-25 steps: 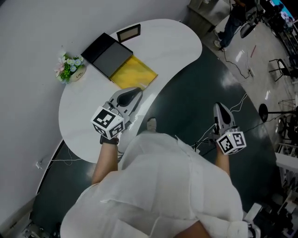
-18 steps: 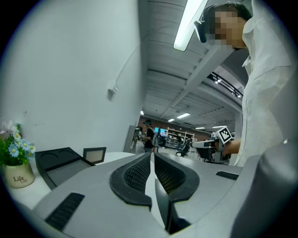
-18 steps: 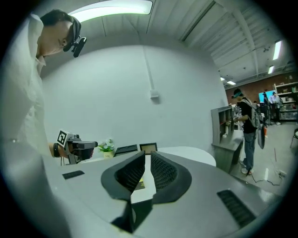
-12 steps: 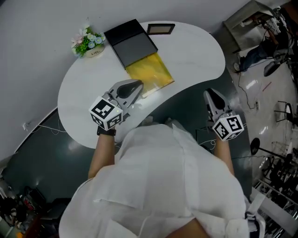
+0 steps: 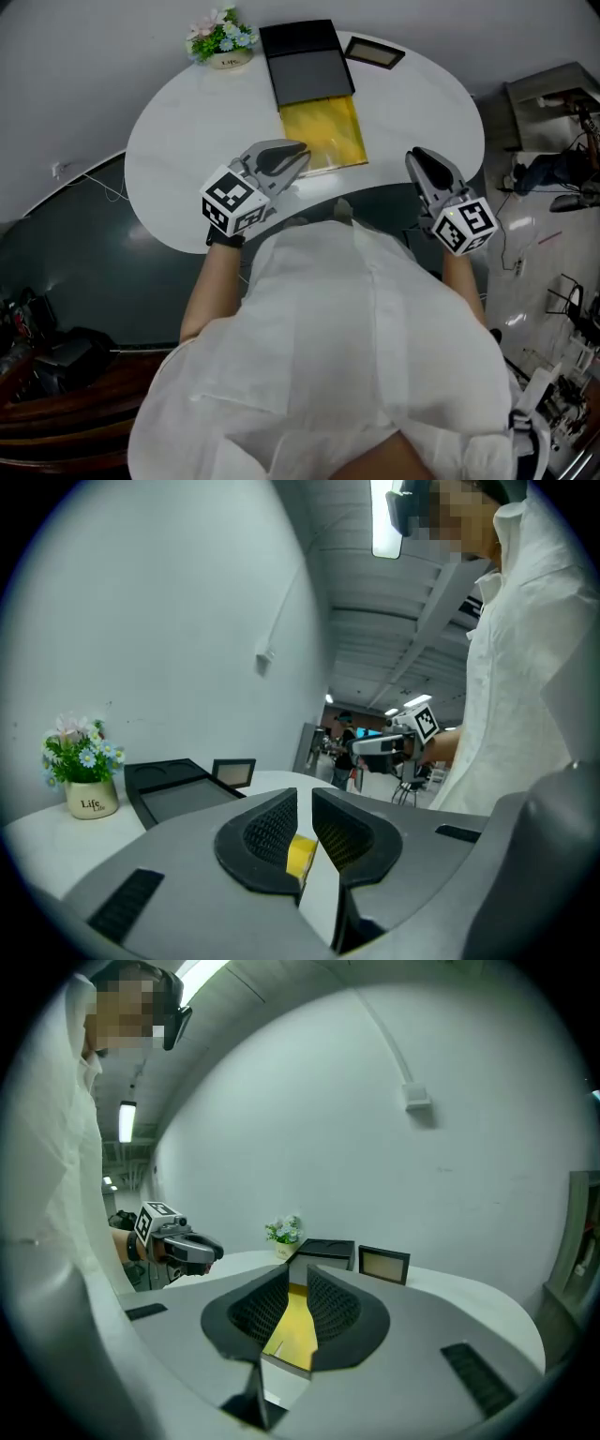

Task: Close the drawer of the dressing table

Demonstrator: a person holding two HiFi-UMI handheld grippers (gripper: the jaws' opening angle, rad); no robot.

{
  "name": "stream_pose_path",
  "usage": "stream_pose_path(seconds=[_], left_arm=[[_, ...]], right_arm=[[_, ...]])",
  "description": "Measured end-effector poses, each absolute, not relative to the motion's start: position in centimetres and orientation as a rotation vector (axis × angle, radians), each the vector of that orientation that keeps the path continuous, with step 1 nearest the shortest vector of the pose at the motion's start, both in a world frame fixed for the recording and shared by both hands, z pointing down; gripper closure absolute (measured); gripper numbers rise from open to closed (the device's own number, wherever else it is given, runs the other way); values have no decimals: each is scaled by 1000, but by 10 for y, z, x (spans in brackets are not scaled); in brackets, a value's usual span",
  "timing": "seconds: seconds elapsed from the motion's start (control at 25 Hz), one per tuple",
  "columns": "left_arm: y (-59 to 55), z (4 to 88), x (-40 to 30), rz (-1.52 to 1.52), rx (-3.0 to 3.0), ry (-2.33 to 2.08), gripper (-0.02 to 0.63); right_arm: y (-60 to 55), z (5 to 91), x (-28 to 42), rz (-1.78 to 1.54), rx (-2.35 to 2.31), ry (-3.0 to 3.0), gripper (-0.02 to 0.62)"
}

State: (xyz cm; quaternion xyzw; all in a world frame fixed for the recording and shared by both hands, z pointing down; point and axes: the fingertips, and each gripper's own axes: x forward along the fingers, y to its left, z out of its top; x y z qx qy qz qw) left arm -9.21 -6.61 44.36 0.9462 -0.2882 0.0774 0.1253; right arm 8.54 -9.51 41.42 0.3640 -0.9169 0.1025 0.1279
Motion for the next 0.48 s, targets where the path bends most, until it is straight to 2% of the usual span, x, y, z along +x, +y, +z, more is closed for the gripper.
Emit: stream_pose_path(seconds=[0.2,0.48], left_arm=[[-61,474,-61,503,2754,-752,510],[-58,516,-36,967,2731,-599,505]], right_arm=[[-119,408,99,267,939,-2737,552],[-149,390,122,275,905,-2864,552]])
